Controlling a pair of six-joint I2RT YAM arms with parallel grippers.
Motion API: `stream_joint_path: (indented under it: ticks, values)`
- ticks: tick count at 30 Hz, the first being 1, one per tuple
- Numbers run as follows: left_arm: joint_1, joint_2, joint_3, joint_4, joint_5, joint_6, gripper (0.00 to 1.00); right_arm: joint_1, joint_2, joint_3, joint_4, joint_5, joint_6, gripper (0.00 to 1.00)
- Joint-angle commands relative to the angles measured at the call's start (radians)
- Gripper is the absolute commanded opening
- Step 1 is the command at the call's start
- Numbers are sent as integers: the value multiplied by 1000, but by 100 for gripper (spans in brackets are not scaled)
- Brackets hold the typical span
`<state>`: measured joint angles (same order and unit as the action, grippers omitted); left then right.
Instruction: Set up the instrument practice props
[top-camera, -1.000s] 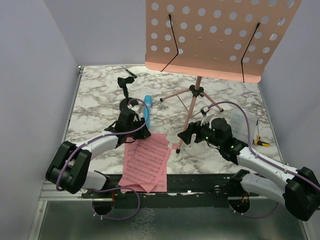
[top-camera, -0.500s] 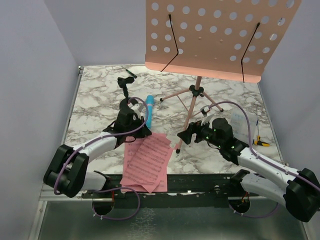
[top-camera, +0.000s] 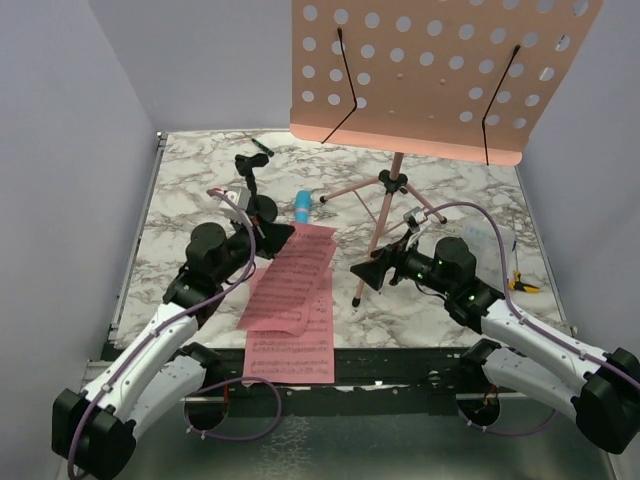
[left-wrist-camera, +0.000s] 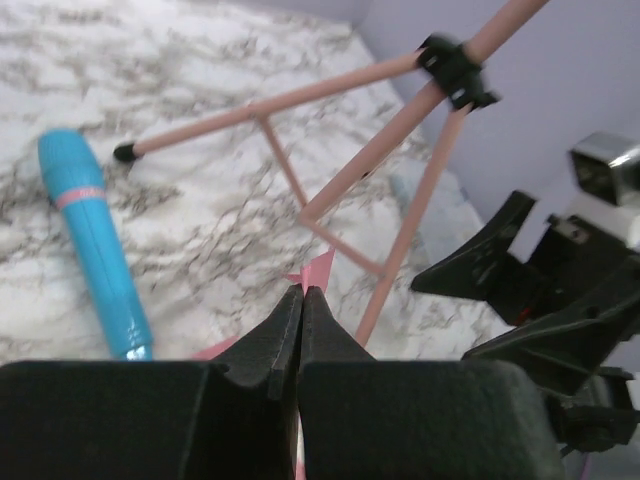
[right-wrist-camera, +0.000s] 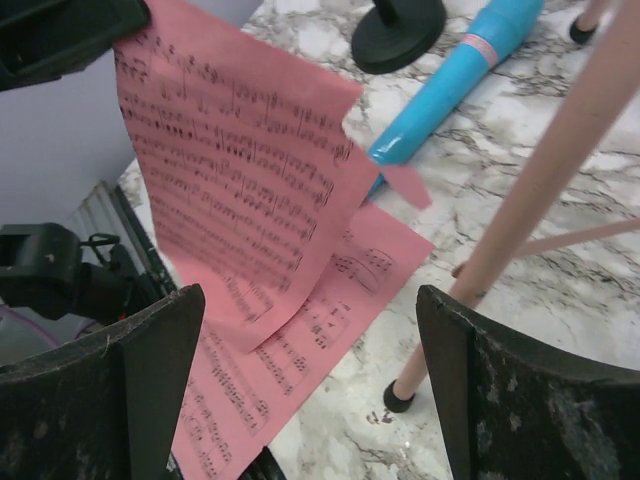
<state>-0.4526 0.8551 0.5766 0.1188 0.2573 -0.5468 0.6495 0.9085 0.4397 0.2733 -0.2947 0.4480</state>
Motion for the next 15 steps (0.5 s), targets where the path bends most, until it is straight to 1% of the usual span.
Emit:
stream_joint_path:
  ticks: [1,5,12,15]
  values:
    - [6,-132,-29,152,-9,-61,0,7,20,-14,137,-139,48,90]
    - [5,-163,-16,178,-8,-115,0,8,70,-24,252,-208,86,87]
    - [6,-120,47,252,126,-221,0,8,184,8,417,-256,108,85]
    - [6,-116,65,297,157,-265,0,8,218,28,442,-239,106,83]
